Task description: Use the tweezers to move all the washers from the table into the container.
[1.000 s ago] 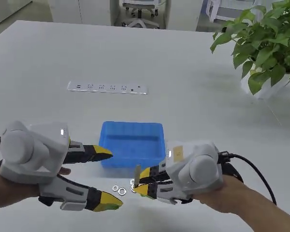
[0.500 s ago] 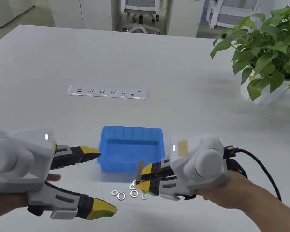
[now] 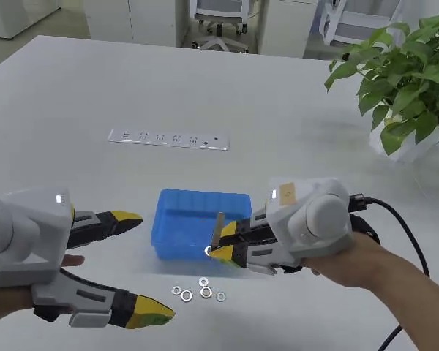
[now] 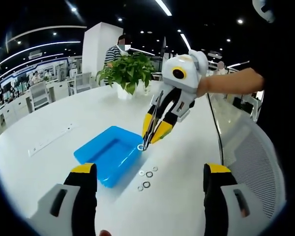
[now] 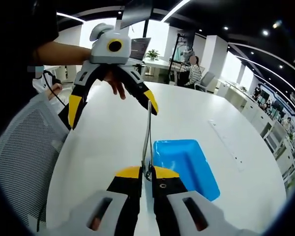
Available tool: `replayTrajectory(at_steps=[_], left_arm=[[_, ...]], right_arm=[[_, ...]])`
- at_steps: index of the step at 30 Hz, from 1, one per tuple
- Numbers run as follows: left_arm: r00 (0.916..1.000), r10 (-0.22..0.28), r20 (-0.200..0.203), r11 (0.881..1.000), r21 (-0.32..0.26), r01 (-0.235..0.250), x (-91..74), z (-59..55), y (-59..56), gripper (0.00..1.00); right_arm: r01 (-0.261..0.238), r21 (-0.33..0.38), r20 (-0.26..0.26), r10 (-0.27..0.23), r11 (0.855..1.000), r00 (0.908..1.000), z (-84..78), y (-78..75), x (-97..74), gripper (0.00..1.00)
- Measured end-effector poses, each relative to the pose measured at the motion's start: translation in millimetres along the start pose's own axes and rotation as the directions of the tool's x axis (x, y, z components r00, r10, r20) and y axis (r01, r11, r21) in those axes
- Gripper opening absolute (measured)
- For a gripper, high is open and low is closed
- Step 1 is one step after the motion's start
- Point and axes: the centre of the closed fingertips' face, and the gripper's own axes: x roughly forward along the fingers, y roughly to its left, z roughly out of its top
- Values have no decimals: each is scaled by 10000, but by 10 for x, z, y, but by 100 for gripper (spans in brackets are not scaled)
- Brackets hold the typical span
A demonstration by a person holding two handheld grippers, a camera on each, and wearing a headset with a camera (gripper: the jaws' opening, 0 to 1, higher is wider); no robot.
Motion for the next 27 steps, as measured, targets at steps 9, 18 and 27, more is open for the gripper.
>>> replayTrajectory(at_steps=[9, 18, 27], left_arm=[[9999, 61, 86, 9998, -180, -59, -15, -11, 14, 99], [9999, 116, 64, 9998, -190, -115, -23, -23, 41, 99], [9998, 131, 119, 9996, -233, -129, -26, -11, 86, 99]], right_arm=[[45, -190, 70, -44, 9998, 10000, -22, -173, 24, 8], [13, -458, 89, -9, 9989, 10000, -88, -309, 100, 8], [61, -354, 84, -58, 9994, 9999, -200, -447, 194, 8]])
